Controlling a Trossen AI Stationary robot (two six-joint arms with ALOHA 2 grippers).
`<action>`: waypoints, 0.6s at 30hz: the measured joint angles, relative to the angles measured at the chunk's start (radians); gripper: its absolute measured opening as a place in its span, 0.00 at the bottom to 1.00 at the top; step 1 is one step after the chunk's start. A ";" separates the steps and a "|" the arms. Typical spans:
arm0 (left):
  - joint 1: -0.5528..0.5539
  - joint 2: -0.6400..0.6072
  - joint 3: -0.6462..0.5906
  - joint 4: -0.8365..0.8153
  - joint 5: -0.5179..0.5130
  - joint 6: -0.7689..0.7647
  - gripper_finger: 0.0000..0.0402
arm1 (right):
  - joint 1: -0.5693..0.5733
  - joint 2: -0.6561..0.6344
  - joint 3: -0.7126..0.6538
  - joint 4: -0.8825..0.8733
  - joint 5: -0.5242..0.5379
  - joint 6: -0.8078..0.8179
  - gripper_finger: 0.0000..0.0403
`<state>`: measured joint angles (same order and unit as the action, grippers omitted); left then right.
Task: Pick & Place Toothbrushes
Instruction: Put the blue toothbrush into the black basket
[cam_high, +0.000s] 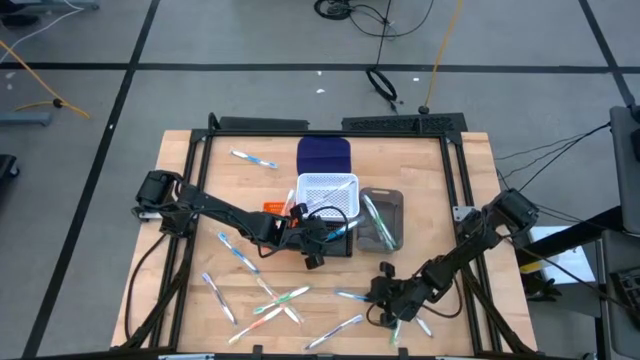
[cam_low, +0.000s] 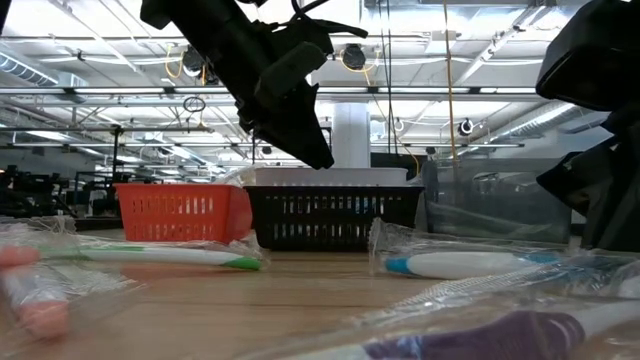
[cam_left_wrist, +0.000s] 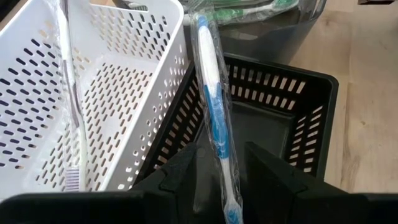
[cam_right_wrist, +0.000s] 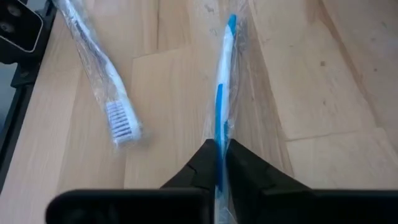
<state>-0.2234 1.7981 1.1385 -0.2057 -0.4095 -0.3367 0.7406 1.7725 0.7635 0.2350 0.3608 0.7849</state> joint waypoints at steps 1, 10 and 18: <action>0.000 0.000 0.000 0.000 0.000 0.000 0.33 | 0.000 -0.007 -0.001 -0.004 -0.003 -0.004 0.04; 0.000 0.000 0.000 0.043 0.000 0.002 0.33 | 0.001 -0.122 -0.003 -0.009 0.075 -0.112 0.02; 0.000 -0.001 0.000 0.111 0.008 0.044 0.33 | 0.020 -0.276 -0.003 -0.011 0.218 -0.258 0.02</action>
<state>-0.2230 1.7969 1.1385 -0.0952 -0.4018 -0.2925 0.7603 1.4965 0.7605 0.2237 0.5785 0.5268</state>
